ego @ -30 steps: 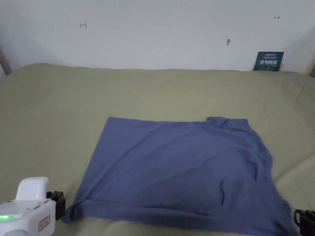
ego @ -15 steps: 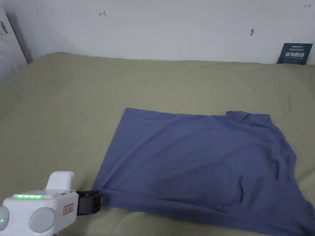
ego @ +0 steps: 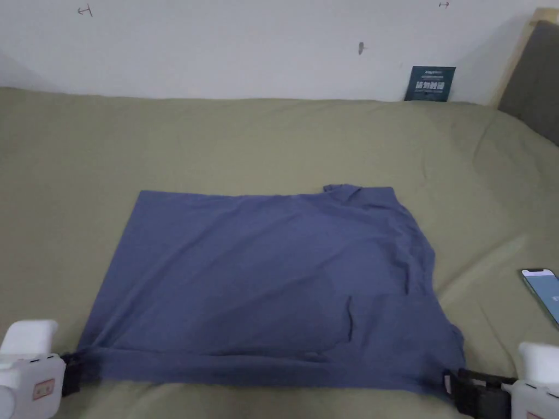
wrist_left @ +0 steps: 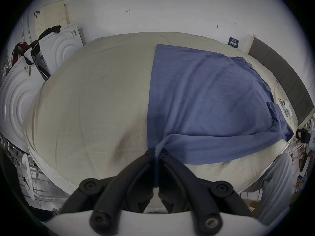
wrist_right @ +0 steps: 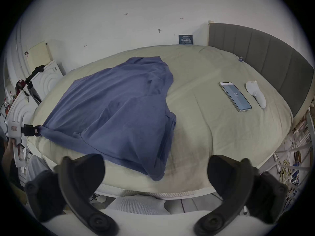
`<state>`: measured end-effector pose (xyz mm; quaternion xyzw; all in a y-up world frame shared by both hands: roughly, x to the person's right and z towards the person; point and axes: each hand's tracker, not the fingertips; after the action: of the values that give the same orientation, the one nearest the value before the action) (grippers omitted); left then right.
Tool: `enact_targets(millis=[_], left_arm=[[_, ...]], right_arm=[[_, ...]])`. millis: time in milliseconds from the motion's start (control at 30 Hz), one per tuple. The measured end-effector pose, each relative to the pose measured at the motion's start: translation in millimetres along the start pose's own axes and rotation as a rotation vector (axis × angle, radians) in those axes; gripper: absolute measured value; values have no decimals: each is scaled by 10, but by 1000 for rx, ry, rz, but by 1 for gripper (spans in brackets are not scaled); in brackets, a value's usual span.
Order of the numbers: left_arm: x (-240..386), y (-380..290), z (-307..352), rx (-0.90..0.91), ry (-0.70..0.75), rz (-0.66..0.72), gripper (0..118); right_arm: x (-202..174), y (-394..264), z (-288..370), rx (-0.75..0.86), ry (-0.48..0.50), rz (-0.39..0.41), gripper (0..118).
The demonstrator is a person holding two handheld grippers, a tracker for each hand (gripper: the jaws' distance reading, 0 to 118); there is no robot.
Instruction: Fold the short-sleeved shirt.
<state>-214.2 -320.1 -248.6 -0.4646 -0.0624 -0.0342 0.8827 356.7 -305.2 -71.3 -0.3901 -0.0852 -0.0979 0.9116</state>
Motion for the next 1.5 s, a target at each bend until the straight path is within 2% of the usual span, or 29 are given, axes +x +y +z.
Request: enact_targets(millis=[100, 133, 200, 333, 367, 400, 467, 567, 667, 867, 900, 1100, 1267, 1367, 1400, 1433, 1467, 1500], left_arm=[[-11, 22, 50, 4, 2, 6, 2], [-3, 30, 65, 4, 3, 8, 2], [13, 39, 93, 4, 5, 6, 2], [10, 51, 104, -1, 4, 16, 2], [2, 53, 104, -3, 3, 19, 2], [-16, 56, 107, -6, 0, 20, 2], [-52, 85, 115, -4, -3, 24, 2], [-111, 144, 133, -3, -19, 36, 2], [-145, 305, 181, 17, -39, 36, 2], [-114, 911, 119, 74, -42, 4, 2], [-114, 1029, 76, 74, -42, -6, 2], [-72, 1647, -362, 57, -57, 1, 2], [-33, 1977, -802, 13, -83, 31, 2], [42, 2042, -1001, -9, -78, 15, 2], [39, 2048, -1061, -12, -84, 17, 2], [28, 2043, -1098, -7, -89, 27, 7], [15, 2036, -1119, -1, -92, 32, 34], [-3, 2012, -1131, 11, -84, 40, 75]], right_arm=[[-43, -13, -127, -27, -32, 32, 110], [-36, -18, -168, -29, -28, 29, 104], [-25, -17, -248, -53, -34, 36, 77], [-20, -61, -421, -124, -36, 95, 58], [-34, -88, -397, -108, -18, 88, 38], [-31, -81, -372, -96, -7, 83, 8], [-33, -17, -310, -93, 1, 80, 5], [-34, 78, -174, -47, 2, 93, 5], [-42, 309, -94, 6, 7, 73, 5], [-52, 1005, -352, 58, 10, 84, 5], [-143, 1126, -377, 63, 1, 92, 5], [-183, 1726, -1027, 15, -21, 113, 5], [-197, 1963, -1484, -42, -32, 85, 5], [-155, 2000, -1701, -83, -21, 35, 6], [-137, 2005, -1746, -92, -15, 10, 9], [-123, 2006, -1757, -92, -21, -22, 24], [-121, 2002, -1756, -92, -31, -43, 68], [-119, 1978, -1754, -93, -44, -58, 105]])
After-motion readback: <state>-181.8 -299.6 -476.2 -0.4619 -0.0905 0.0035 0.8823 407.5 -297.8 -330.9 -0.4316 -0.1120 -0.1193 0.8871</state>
